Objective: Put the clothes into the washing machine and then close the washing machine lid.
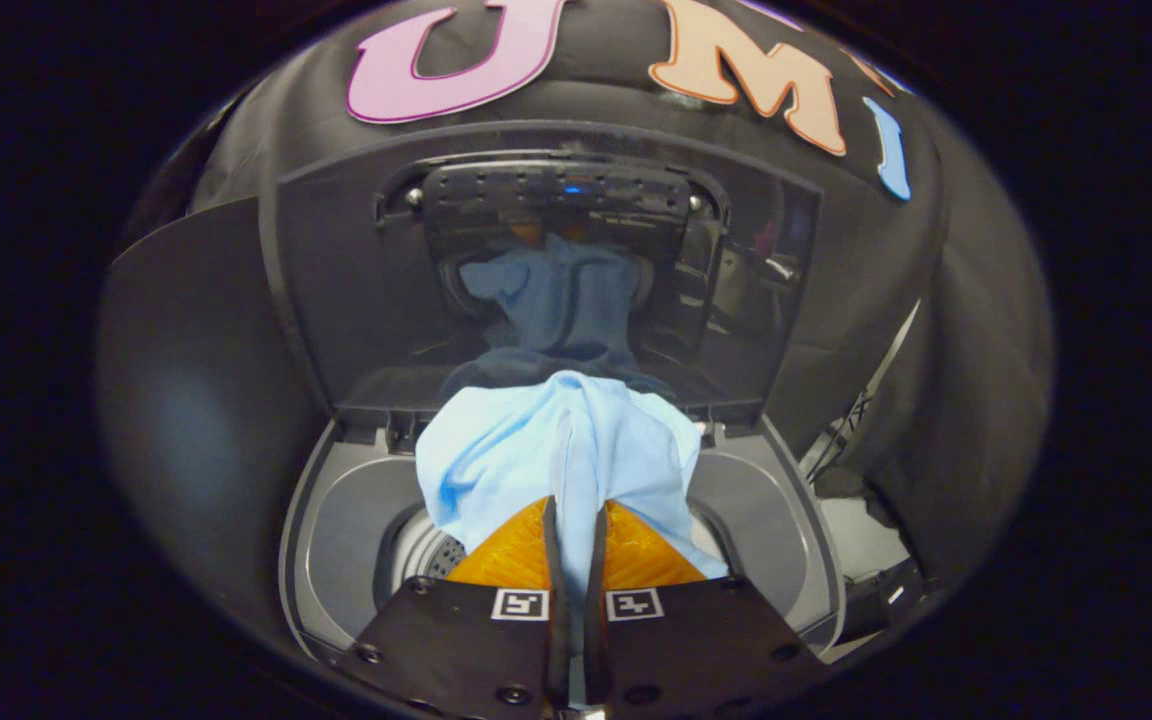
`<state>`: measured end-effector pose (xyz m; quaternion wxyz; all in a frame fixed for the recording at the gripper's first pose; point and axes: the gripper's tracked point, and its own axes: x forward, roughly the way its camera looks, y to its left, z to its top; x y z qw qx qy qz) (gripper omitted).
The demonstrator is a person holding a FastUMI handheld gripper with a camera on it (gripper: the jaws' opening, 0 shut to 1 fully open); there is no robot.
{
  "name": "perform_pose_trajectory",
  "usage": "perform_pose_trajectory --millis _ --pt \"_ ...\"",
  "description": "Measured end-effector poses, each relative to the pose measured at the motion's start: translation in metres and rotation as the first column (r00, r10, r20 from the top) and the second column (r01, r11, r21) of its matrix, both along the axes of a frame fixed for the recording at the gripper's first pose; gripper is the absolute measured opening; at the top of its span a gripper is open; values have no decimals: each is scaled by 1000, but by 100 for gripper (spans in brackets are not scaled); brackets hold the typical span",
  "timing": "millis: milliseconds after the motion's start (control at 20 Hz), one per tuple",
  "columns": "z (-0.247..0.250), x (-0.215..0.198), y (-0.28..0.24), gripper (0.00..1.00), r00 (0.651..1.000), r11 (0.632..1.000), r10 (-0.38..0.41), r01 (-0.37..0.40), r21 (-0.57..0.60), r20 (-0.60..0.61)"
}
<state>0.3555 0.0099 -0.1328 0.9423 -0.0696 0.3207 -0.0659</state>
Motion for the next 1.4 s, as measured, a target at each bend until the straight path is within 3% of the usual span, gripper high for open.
perform_pose_trajectory --millis 200,300,600,900,1100,1400 --pt "3 0 -2 16 1000 1000 17 -18 -24 -8" --pt "12 -2 -2 28 1000 1000 -2 2 -5 7" --pt "37 -20 7 32 1000 1000 -4 4 -30 21" --pt "84 -40 33 64 997 996 60 -58 -68 40" --pt "117 -56 57 97 992 996 82 -77 -52 95" --pt "180 -63 53 98 978 994 91 -77 -82 186"
